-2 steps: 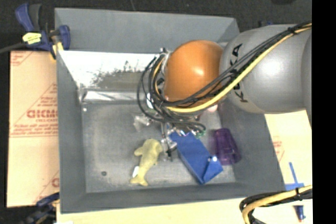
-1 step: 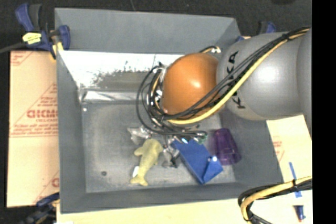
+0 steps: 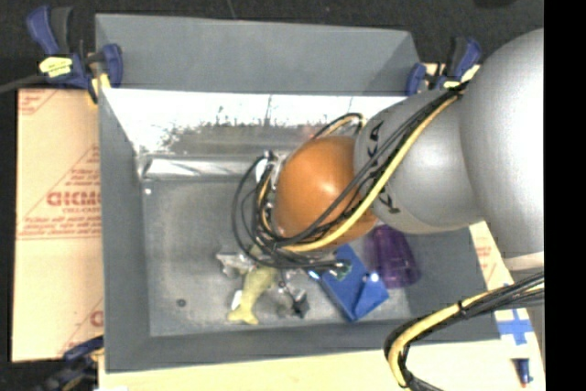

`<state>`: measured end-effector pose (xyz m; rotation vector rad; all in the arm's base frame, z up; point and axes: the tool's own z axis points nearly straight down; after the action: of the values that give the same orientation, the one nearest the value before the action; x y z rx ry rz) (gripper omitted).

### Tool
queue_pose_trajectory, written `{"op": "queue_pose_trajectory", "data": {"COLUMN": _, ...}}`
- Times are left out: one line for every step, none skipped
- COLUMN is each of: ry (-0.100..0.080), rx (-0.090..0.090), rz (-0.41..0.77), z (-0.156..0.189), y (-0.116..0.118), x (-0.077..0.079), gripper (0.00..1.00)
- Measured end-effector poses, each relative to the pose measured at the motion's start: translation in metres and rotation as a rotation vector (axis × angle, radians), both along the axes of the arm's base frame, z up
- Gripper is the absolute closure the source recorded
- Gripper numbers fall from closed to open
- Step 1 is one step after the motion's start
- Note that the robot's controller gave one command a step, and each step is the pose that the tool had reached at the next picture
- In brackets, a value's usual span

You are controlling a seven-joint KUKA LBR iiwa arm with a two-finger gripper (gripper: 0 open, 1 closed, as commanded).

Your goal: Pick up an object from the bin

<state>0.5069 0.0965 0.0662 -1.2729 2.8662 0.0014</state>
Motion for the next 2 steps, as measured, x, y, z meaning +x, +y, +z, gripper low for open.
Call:
{"op": "queue_pose_trajectory", "data": {"ry": -0.014, "rx": -0.001, "rz": 0.358, "z": 0.0039, "y": -0.0194, "x": 0.0117, "gripper": 1.00}}
{"op": "queue_pose_trajectory", "data": {"ry": -0.014, "rx": -0.001, "rz": 0.356, "z": 0.0039, "y": -0.0191, "x": 0.0116, "gripper": 1.00}}
